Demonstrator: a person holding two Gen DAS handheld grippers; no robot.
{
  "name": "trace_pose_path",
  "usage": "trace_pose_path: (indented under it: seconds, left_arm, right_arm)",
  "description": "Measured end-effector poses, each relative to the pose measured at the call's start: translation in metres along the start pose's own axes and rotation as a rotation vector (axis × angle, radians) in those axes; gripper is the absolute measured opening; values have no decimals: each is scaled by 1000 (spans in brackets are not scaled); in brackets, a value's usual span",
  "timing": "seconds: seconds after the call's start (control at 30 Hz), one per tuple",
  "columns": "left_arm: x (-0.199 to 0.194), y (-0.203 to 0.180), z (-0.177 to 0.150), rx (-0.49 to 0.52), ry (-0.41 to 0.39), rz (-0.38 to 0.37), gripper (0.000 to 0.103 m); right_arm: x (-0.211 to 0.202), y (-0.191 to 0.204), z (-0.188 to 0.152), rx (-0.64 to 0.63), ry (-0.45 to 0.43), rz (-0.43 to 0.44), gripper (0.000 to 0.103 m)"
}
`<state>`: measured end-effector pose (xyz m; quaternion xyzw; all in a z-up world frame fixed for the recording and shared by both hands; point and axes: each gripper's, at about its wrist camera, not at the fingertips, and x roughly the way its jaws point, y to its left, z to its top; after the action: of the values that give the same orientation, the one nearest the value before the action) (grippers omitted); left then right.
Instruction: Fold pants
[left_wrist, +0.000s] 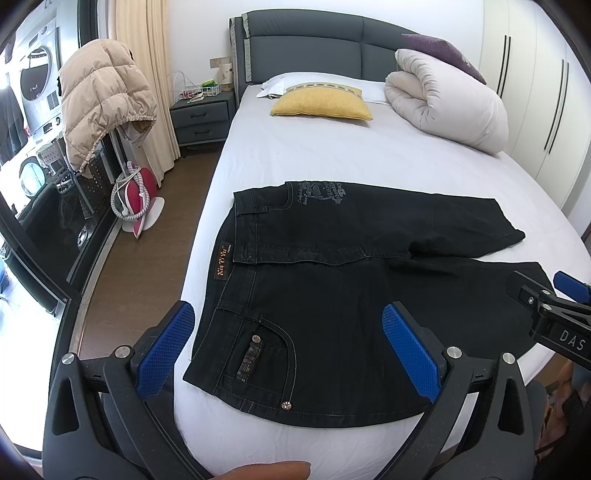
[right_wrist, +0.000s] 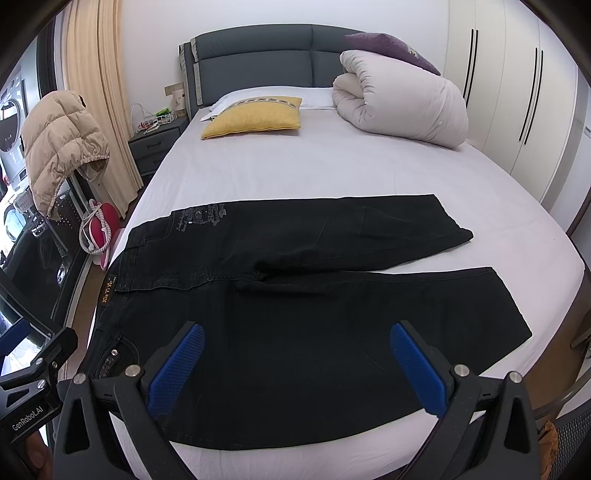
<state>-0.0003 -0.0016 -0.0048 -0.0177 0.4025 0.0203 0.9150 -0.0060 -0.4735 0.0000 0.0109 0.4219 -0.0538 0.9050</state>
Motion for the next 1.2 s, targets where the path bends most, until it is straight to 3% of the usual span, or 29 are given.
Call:
trace_pose_path:
  seconds: [1.2]
  left_arm:
    - [0,-1,1,0,4,0,103]
  right_arm:
    - [3,7,-5,-7,6,-1,103]
